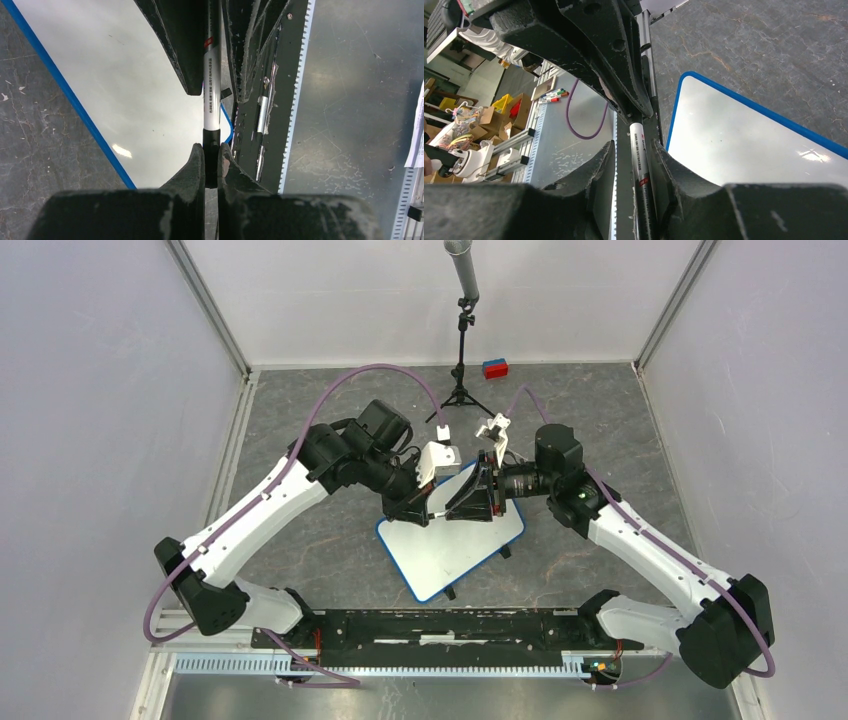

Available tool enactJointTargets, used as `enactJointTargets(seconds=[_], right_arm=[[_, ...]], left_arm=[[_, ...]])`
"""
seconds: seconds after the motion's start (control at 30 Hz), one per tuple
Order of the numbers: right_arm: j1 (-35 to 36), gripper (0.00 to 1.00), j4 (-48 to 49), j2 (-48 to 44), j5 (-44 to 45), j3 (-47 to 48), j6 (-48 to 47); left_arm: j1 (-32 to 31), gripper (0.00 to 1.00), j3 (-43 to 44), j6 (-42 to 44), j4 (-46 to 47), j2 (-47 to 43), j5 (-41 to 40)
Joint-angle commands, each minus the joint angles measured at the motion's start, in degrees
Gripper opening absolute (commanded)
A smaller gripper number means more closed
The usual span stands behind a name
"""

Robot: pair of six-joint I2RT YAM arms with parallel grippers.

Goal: Write a sentence on the whiteboard
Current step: Open the whiteboard marker at the center of the board.

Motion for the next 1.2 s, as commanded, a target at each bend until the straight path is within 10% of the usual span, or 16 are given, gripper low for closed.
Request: enactJointTargets(seconds=[0.0, 0.17, 0.43, 1.17], right_arm=[[0.69, 0.36, 2.38, -0.21, -0.38, -0.13, 0.57], [0.80, 0.33, 2.63, -0.15, -0.38, -0.38, 0.72], [0.83, 0.00, 1.73, -0.10, -1.00, 0.06, -0.65], [-14.44, 0.00, -21.84, 1.88, -3.34, 13.21, -19.97]], left_arm=[[-0.75, 0.02, 2.43, 1.41, 0.48, 0.48, -1.37], [-1.33, 0.02, 3.02, 1.63, 0.24, 0.83, -1.59], [-1.33, 0.02, 2.82, 1.59, 0.35, 0.49, -2.28], [15.16, 0.02, -9.13, 10.45, -3.91, -8.56, 2.19]])
